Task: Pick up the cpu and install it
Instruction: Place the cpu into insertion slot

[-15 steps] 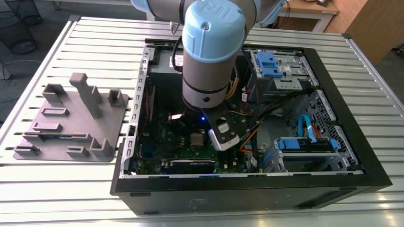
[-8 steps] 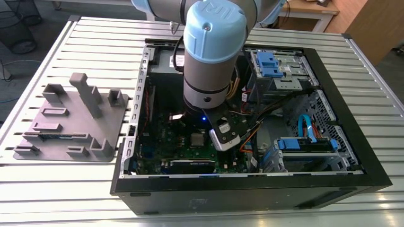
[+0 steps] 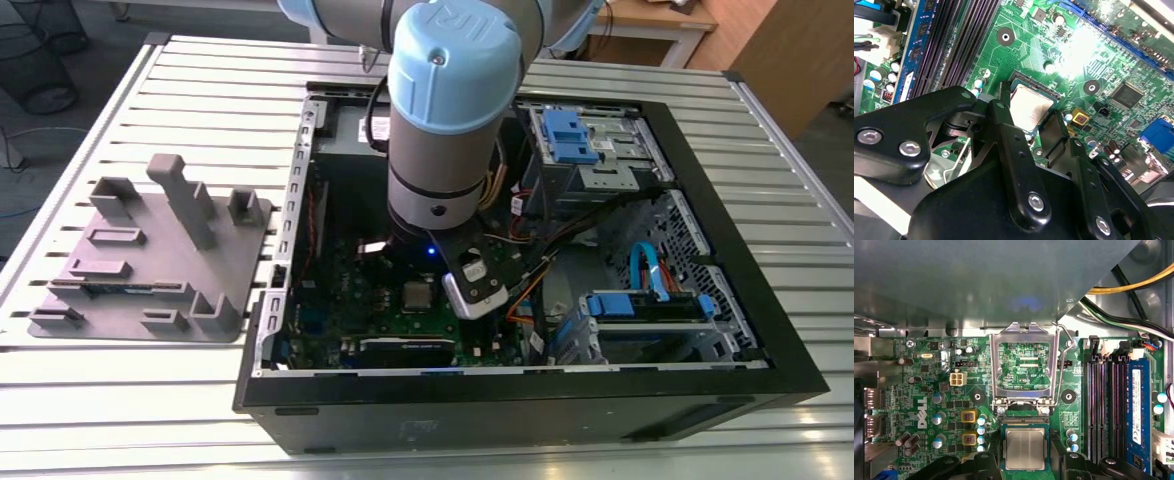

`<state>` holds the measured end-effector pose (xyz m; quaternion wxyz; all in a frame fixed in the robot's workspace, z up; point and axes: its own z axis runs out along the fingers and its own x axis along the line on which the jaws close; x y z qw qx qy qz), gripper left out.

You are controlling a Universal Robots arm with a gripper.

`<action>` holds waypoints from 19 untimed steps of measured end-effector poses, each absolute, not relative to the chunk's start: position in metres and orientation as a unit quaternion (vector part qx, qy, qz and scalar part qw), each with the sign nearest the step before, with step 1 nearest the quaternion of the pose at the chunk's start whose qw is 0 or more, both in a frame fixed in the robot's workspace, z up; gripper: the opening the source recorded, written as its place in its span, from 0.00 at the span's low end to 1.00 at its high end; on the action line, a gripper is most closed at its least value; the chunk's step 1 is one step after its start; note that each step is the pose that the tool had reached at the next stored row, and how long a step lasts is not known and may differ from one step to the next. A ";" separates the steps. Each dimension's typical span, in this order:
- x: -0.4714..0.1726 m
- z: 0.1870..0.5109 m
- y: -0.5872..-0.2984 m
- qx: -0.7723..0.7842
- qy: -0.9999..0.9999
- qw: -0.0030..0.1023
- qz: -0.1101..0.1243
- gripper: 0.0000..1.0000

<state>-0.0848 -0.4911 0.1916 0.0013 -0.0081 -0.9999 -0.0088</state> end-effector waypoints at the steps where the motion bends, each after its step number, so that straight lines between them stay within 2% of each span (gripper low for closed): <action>1: -0.085 0.192 -0.491 -0.008 -1.000 0.001 -0.009 0.47; 10: -0.085 0.192 -0.491 -0.008 -1.000 0.001 -0.009 0.48; 11: -0.085 0.192 -0.491 -0.008 -1.000 0.001 -0.009 0.55; 19: -0.085 0.192 -0.491 -0.008 -1.000 0.001 -0.009 0.55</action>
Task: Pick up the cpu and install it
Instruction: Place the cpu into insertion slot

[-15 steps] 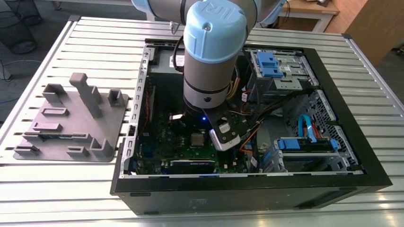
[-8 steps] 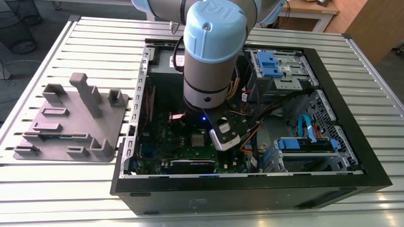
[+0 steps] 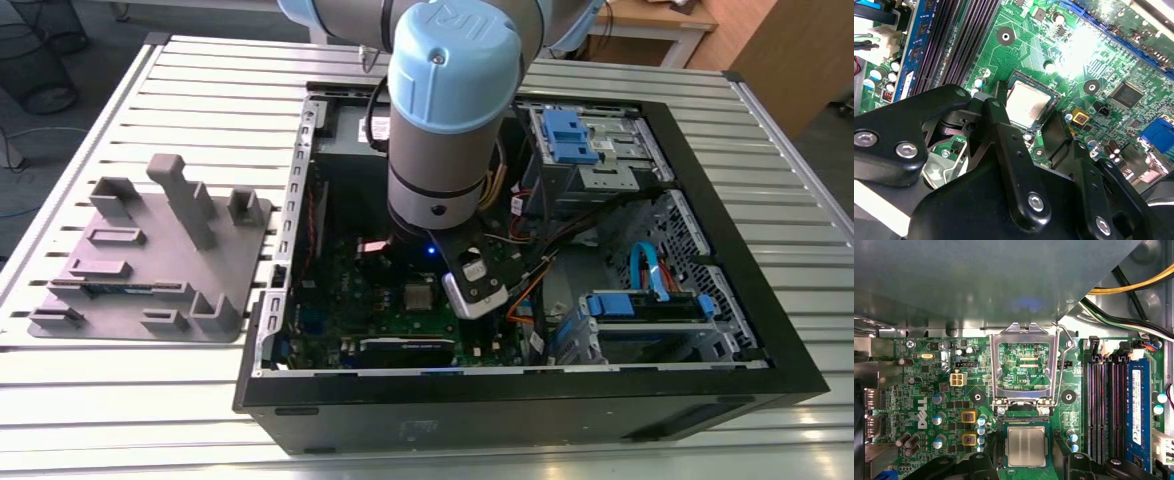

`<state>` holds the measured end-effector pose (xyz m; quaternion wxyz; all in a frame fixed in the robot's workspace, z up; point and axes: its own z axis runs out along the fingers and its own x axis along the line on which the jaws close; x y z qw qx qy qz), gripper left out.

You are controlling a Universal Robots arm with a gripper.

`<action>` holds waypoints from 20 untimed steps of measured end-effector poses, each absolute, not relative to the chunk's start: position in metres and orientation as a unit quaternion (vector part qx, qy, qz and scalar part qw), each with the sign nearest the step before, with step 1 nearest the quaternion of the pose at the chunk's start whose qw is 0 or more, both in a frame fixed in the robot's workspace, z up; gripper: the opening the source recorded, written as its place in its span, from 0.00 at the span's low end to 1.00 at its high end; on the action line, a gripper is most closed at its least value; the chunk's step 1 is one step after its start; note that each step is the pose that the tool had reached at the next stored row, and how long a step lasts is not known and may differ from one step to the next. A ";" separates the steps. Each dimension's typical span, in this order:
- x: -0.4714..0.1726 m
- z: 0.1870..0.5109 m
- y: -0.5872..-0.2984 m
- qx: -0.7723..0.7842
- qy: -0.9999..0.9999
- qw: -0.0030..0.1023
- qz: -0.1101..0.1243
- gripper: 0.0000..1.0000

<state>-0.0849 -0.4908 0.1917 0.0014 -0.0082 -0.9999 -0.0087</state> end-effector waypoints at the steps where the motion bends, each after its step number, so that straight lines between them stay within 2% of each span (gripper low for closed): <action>1: -0.085 0.191 -0.491 -0.008 -1.000 0.001 -0.009 0.55; 10: -0.085 0.190 -0.491 -0.008 -1.000 0.001 -0.009 0.55; 12: -0.085 0.190 -0.491 -0.008 -1.000 0.001 -0.009 0.53; 13: -0.085 0.190 -0.491 -0.008 -1.000 0.001 -0.009 0.46; 20: -0.085 0.190 -0.491 -0.008 -1.000 0.001 -0.009 0.46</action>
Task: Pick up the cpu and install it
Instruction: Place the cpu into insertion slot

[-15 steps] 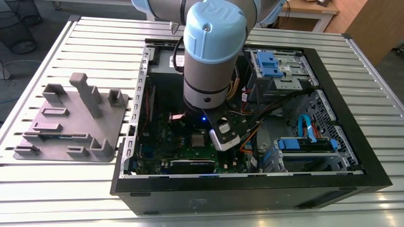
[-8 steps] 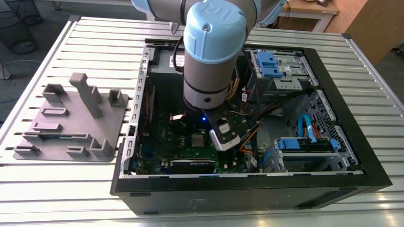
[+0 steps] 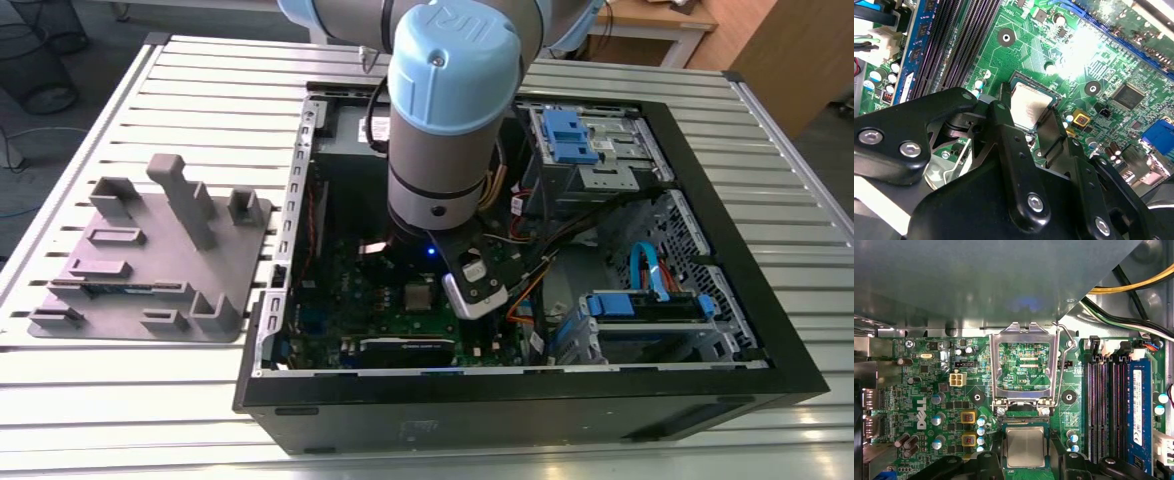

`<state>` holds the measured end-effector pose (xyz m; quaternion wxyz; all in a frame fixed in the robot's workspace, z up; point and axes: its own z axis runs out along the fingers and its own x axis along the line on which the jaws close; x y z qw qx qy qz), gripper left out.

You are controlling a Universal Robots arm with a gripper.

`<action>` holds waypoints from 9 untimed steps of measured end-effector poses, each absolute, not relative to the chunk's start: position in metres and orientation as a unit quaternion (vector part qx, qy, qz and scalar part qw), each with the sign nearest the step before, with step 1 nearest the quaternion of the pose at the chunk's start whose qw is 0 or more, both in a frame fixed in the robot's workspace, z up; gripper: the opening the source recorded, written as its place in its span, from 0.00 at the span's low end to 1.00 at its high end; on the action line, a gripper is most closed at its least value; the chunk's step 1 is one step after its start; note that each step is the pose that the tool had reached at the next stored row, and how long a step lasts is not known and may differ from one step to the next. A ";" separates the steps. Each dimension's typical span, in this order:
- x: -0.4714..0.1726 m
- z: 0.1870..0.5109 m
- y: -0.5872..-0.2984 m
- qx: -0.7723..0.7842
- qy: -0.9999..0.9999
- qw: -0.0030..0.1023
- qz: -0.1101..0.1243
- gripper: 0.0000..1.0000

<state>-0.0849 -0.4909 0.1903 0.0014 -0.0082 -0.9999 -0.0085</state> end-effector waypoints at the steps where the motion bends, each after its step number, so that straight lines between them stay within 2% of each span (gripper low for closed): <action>1: -0.085 0.190 -0.491 -0.008 -1.000 0.001 -0.008 0.45; 9: -0.085 0.190 -0.491 -0.008 -1.000 0.001 -0.009 0.44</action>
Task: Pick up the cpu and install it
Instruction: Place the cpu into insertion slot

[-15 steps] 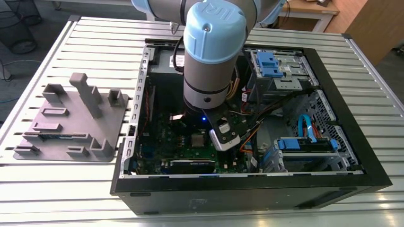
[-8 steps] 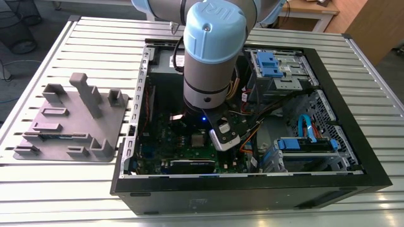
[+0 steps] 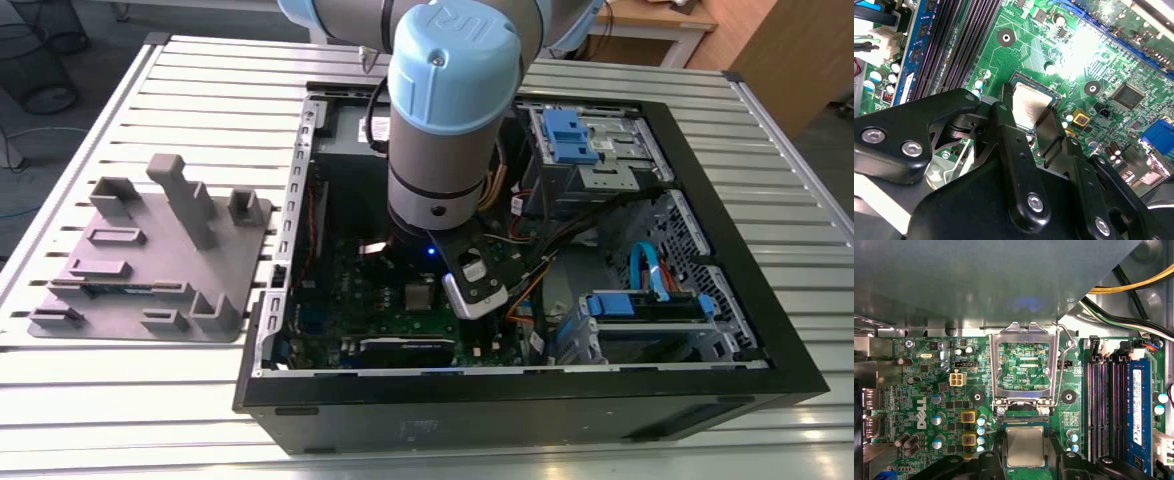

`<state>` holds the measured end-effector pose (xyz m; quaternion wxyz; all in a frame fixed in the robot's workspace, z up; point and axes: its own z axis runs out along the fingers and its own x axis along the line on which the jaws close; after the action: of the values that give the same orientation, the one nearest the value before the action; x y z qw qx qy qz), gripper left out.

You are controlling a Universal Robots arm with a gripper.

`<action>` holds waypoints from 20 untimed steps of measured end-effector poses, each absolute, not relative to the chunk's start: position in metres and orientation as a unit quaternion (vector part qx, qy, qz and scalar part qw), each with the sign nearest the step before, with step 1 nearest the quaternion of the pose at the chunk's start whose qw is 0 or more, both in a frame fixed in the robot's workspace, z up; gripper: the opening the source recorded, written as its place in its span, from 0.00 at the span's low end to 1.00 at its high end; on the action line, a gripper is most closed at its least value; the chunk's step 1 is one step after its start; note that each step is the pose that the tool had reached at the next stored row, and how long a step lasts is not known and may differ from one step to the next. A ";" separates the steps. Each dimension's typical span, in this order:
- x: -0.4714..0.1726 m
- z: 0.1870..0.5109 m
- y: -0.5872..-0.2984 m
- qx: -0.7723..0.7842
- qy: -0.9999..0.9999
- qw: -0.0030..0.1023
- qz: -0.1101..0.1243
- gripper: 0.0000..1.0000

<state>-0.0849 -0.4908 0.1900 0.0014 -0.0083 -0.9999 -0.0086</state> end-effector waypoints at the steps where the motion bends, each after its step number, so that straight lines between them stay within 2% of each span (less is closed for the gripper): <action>1: -0.085 0.190 -0.491 -0.008 -1.000 0.001 -0.009 0.44; 20: -0.085 0.192 -0.491 -0.009 -1.000 0.001 -0.009 0.43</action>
<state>-0.0852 -0.4908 0.1924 0.0013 -0.0086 -0.9999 -0.0088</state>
